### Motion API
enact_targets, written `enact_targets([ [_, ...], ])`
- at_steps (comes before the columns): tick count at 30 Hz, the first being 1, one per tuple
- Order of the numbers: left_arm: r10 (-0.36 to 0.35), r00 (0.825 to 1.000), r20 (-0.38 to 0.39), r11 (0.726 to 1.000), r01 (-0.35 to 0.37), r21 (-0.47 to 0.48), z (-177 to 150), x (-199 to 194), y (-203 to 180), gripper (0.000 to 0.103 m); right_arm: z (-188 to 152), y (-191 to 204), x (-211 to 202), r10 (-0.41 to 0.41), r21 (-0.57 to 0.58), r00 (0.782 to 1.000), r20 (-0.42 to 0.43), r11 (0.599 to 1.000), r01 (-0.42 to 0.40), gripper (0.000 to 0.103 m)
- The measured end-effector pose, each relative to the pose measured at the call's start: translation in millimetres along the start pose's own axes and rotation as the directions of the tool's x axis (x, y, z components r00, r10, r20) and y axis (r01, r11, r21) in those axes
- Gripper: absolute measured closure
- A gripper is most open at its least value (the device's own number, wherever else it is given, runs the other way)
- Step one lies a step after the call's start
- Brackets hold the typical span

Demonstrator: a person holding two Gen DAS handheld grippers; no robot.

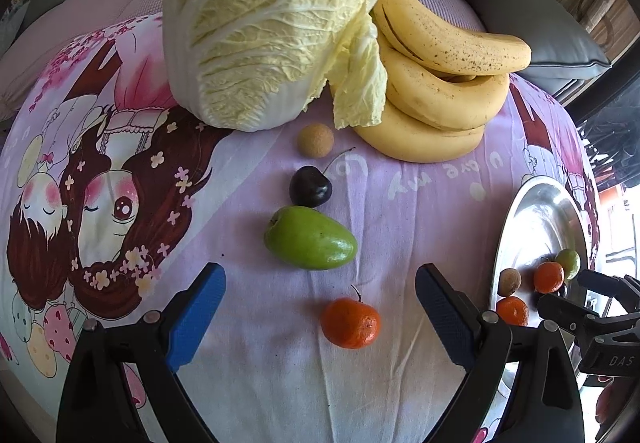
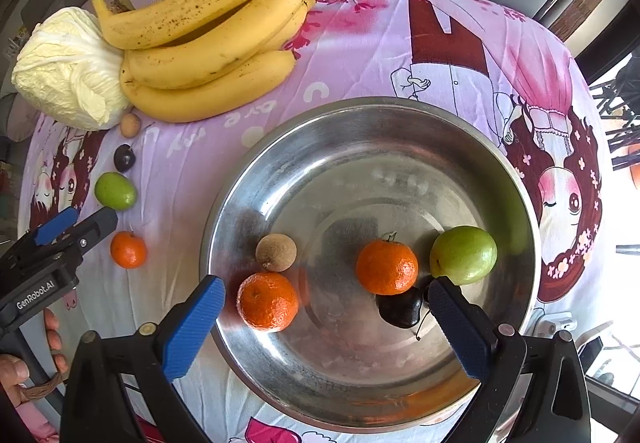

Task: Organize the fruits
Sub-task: 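Withdraw both open tools away from the steel bowl, then move the left tool toward a green mango while the right tool approaches a tangerine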

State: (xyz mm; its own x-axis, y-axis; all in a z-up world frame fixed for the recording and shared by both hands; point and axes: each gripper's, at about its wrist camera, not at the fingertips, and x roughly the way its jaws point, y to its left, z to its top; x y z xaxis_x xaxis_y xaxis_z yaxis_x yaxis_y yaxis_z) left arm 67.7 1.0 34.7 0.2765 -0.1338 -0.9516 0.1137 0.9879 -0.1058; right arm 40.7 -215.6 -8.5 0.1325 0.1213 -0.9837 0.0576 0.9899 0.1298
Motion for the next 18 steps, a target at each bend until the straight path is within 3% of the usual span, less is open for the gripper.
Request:
enact_targets([
  [12,0.042,0.999,0.034,0.997,-0.040,-0.071,2,-15,59,0.007,21,45,6,0.002,-0.050,1.000,0.006,0.999,-0.001,0.000],
  [18,0.056,0.998,0.037,0.991,-0.051,-0.124,5,-15,80,0.007,32,79,2,0.031,-0.078,0.998,0.053,0.997,-0.027,0.000],
])
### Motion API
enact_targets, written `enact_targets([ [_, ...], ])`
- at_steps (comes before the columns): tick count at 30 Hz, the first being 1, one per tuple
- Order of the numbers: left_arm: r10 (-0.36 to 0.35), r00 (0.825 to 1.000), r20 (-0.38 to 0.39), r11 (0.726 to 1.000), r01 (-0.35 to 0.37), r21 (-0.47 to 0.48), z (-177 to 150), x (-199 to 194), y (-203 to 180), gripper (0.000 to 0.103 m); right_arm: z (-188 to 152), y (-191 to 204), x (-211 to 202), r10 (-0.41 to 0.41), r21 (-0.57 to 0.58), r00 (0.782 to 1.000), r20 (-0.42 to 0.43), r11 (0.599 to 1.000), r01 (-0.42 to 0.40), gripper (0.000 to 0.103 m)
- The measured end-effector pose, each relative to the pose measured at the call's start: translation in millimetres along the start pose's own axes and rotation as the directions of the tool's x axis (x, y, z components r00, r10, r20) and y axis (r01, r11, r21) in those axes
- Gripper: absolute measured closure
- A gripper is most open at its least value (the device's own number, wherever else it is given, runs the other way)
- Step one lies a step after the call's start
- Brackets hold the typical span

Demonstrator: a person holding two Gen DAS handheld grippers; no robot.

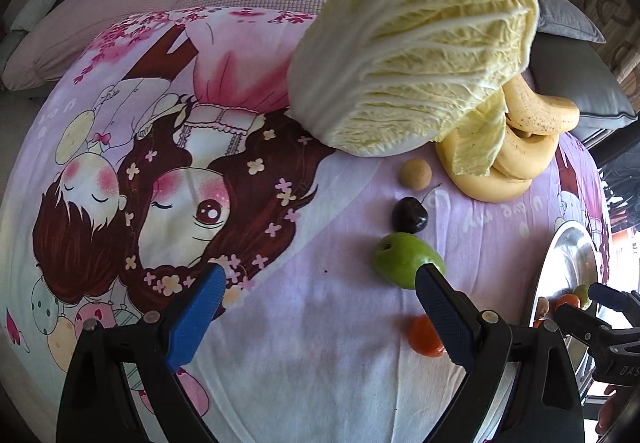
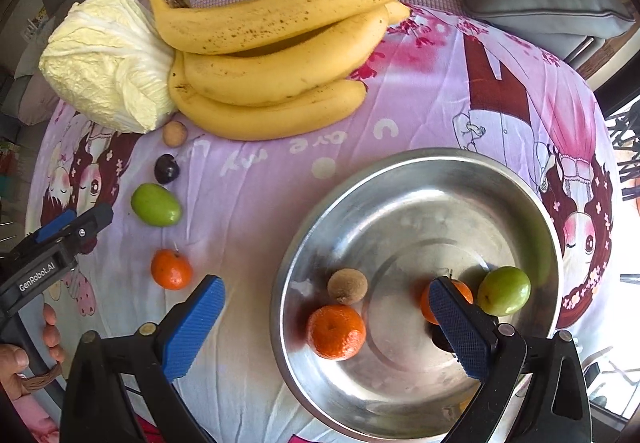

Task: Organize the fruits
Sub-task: 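Move the left tool toward a green mango while the right tool approaches a tangerine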

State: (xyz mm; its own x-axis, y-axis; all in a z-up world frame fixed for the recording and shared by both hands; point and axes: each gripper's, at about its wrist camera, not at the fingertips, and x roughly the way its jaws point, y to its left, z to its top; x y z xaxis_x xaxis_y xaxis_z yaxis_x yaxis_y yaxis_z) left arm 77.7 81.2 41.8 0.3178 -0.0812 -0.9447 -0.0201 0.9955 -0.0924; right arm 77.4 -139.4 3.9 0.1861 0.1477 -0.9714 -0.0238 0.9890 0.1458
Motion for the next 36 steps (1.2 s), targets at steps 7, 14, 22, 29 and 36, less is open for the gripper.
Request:
enact_targets([
  [7,-0.003,1.000,-0.009,1.000,0.003,-0.023,3,2,12,0.007,11,38,8,0.072,-0.048,0.997,0.010,0.996,-0.071,0.000],
  [14,-0.020,1.000,-0.022,0.998,0.019,-0.056,5,7,25,0.007,7,69,18,0.106,-0.107,0.994,0.003,0.989,-0.105,0.000],
  [22,-0.007,0.998,-0.067,0.997,0.002,-0.082,6,20,34,0.007,7,85,39,0.119,-0.072,0.993,0.016,0.990,-0.117,0.000],
  [29,-0.063,0.994,-0.089,0.986,0.048,-0.161,9,31,52,0.007,12,89,53,0.115,-0.055,0.993,0.015,0.992,-0.114,0.000],
  [36,-0.078,0.991,-0.107,0.983,0.059,-0.172,6,42,51,0.007,26,72,54,0.132,-0.002,0.991,0.031,0.991,-0.132,0.001],
])
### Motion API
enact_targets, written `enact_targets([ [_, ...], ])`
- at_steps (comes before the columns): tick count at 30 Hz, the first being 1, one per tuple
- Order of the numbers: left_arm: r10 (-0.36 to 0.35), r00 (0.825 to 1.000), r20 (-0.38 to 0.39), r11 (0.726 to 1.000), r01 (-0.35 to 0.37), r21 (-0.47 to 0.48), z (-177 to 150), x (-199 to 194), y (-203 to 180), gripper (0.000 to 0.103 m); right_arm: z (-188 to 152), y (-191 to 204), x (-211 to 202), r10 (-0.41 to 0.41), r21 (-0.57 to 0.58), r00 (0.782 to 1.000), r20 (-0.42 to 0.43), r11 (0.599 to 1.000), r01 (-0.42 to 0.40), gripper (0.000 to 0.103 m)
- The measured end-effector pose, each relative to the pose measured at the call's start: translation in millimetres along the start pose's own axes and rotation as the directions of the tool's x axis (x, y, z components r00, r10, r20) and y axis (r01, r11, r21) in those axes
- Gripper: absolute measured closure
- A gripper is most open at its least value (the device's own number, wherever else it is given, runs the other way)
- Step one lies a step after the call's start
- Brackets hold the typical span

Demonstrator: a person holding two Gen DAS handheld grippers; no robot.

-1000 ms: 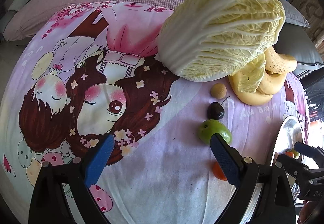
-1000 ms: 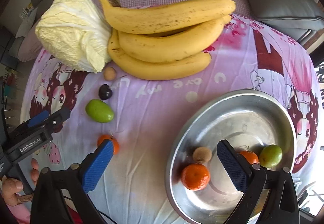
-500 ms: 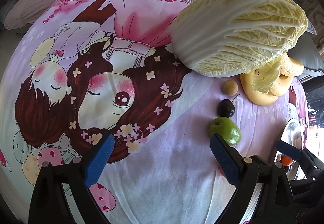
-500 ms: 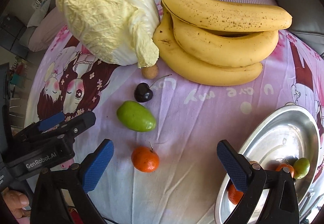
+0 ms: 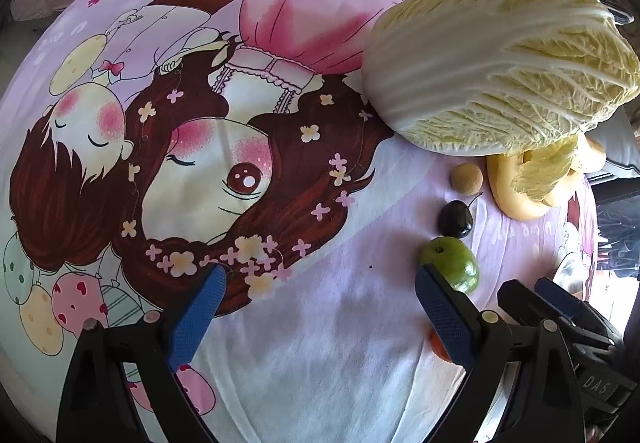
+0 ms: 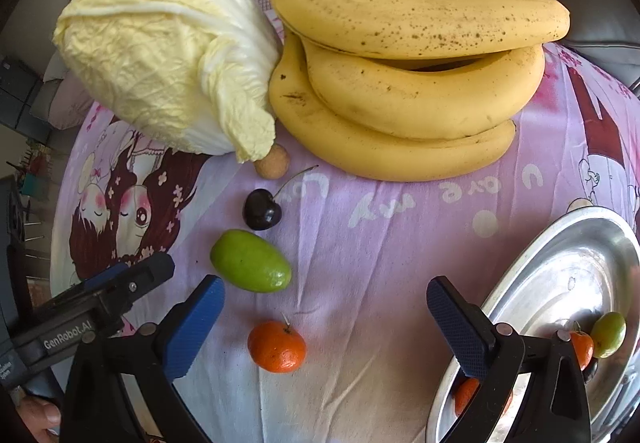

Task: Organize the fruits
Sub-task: 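Lower the left tool around the green mango while the right tool approaches a dark cherry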

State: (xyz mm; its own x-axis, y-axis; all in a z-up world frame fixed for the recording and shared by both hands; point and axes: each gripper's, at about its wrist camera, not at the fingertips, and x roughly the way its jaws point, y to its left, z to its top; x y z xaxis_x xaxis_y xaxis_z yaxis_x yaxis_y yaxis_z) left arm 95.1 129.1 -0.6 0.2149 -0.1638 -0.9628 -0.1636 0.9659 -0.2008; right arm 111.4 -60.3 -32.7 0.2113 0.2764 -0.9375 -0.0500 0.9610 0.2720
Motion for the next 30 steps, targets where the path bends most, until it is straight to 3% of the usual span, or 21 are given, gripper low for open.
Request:
enact_targets([
  [9,-0.061,0.998,-0.005,0.997,0.061,0.037,-6,2,-30,0.008,11,-18,-2,0.000,0.041,1.000,0.007,0.999,0.000,0.009],
  [13,-0.082,0.997,0.004,0.993,0.082,0.084,-9,5,-52,0.016,11,-25,-3,-0.004,0.060,1.000,0.006,0.998,0.004,0.014],
  [20,-0.095,0.995,-0.016,0.982,0.096,0.162,-14,19,-82,0.020,13,-38,-8,-0.006,0.084,1.000,0.010,0.996,0.006,0.015],
  [30,0.002,1.000,0.006,0.951,-0.004,0.310,-25,35,-141,0.021,14,-40,-5,-0.010,0.065,1.000,-0.025,0.998,0.012,0.016],
])
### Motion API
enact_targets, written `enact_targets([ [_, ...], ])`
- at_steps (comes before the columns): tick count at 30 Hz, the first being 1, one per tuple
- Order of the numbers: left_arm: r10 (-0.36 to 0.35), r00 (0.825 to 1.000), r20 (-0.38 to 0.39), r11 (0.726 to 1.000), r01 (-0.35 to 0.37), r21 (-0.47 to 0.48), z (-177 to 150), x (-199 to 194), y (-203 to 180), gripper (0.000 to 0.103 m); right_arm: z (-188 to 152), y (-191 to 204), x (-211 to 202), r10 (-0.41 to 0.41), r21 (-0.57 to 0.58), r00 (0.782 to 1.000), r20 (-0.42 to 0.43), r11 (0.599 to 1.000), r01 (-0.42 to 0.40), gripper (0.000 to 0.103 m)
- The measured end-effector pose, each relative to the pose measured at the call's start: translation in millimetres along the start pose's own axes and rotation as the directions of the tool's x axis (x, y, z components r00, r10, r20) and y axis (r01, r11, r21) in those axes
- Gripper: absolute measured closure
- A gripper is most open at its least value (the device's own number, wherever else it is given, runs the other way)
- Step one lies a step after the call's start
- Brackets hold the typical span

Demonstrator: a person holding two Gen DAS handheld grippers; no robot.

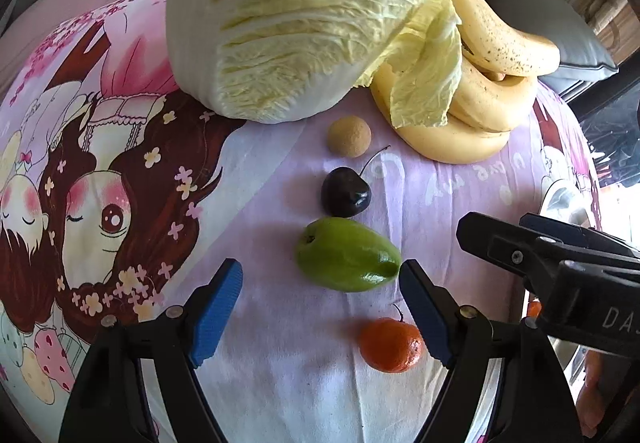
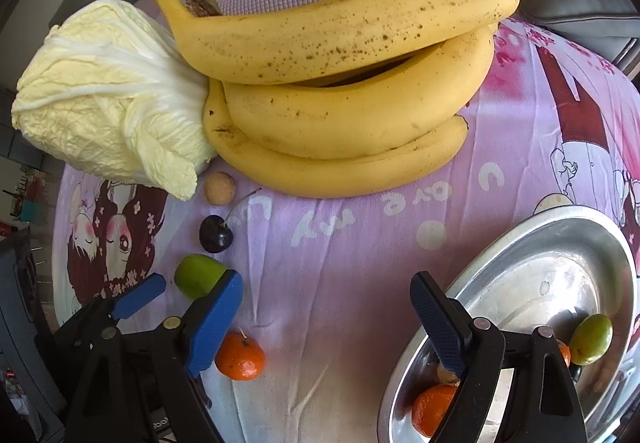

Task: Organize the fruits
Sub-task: 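Lower the left tool around the green mango while the right tool approaches a dark cherry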

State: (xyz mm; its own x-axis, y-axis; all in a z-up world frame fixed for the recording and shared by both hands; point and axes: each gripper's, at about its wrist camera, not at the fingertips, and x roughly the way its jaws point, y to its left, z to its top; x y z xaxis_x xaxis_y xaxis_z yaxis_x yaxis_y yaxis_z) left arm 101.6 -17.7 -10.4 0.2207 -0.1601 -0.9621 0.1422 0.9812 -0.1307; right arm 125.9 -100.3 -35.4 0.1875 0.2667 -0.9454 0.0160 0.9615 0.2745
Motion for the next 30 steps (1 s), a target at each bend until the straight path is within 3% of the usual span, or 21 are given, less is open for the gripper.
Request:
enact_targets([
  [12,0.068,0.998,0.017,0.992,-0.070,0.104,22,11,-45,0.025,7,14,14,-0.035,-0.036,0.998,-0.053,0.999,0.033,0.016],
  [19,0.065,0.998,0.027,0.988,-0.068,0.141,32,4,-69,0.045,17,18,13,-0.029,-0.041,0.998,-0.055,0.999,0.026,0.016],
  [30,0.046,0.999,0.023,0.992,-0.049,0.118,44,9,-88,0.045,20,33,9,-0.027,-0.051,0.998,-0.061,0.998,0.024,0.016],
])
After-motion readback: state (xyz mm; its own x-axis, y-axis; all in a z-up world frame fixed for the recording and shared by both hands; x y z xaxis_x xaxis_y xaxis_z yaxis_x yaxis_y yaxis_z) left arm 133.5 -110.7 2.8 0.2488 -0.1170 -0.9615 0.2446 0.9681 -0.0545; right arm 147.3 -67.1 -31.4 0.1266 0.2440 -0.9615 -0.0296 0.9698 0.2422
